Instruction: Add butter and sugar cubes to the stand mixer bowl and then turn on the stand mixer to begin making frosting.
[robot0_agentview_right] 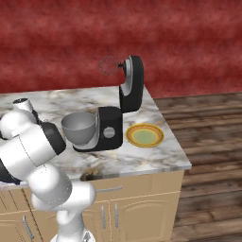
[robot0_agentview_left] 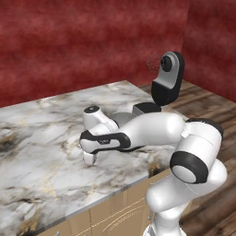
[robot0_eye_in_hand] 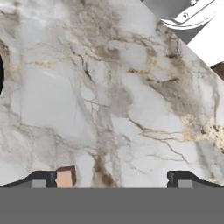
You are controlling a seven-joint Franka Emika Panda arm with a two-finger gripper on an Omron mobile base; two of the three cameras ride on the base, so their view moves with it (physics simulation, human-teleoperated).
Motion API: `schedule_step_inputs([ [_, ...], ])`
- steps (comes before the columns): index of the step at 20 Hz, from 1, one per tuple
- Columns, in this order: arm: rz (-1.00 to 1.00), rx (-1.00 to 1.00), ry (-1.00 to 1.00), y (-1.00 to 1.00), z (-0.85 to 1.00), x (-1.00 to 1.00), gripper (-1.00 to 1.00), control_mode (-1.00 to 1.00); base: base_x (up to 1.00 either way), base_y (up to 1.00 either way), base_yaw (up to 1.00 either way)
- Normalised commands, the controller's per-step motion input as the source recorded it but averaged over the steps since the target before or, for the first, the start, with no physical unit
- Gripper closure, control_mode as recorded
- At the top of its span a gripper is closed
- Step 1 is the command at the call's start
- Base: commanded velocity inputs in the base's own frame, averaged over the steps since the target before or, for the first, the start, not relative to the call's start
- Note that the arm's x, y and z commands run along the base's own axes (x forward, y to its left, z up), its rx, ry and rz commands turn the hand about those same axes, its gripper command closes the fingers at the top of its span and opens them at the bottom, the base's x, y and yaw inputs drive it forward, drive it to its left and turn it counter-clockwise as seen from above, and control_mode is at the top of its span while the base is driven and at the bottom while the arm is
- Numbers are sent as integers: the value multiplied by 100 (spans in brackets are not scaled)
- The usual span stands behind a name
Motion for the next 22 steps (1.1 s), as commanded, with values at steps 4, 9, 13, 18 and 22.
schedule_step_inputs([
  [4, 8, 0, 0, 0, -5, 16, -100, -100, 0, 0, 0],
  [9, 5, 0, 0, -4, -16, 8, -100, -100, 0, 0, 0],
  [13, 2, 0, 0, -4, -17, 7, -100, -100, 0, 0, 0],
  [18, 1, 0, 0, -9, -14, 10, -100, -100, 0, 0, 0],
  [22, 0, 0, 0, -10, -15, 11, -100, -100, 0, 0, 0],
])
